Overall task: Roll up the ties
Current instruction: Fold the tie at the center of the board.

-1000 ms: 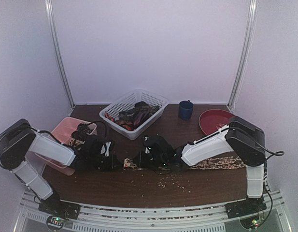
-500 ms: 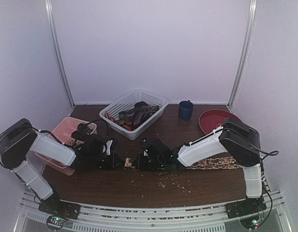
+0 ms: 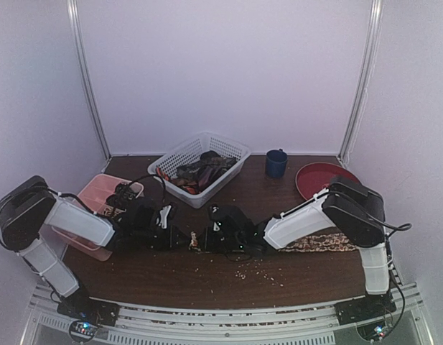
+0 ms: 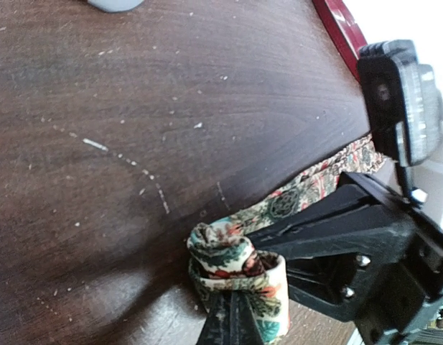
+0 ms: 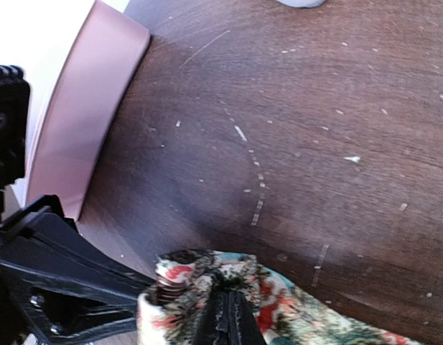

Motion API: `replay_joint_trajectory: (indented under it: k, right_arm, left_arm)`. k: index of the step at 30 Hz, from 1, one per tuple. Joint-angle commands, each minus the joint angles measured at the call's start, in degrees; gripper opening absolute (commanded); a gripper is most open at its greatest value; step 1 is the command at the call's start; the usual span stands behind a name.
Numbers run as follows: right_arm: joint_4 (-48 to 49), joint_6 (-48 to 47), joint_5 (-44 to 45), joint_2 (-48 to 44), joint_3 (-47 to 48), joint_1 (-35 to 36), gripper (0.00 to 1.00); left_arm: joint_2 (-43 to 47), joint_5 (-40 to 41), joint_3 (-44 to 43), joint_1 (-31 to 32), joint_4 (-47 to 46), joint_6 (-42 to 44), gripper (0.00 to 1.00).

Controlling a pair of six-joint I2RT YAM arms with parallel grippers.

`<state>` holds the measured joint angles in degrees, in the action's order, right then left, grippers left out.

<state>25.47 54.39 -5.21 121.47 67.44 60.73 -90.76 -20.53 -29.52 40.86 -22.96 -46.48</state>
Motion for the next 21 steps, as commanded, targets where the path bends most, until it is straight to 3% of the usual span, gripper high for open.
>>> replay_joint_trajectory:
  k: [1, 21]
  right_arm:
    - [2.4, 0.4, 0.4, -1.0, -2.6, -0.9, 0.02]
    - [5.0, 1.4, -1.8, -3.2, -7.5, -3.3, 0.02]
  left_arm:
    - [-0.6, -0.1, -1.5, 0.5, -2.4, 0.4, 0.0]
    - [-2.4, 1.4, -4.5, 2.2, -0.5, 0.4, 0.0]
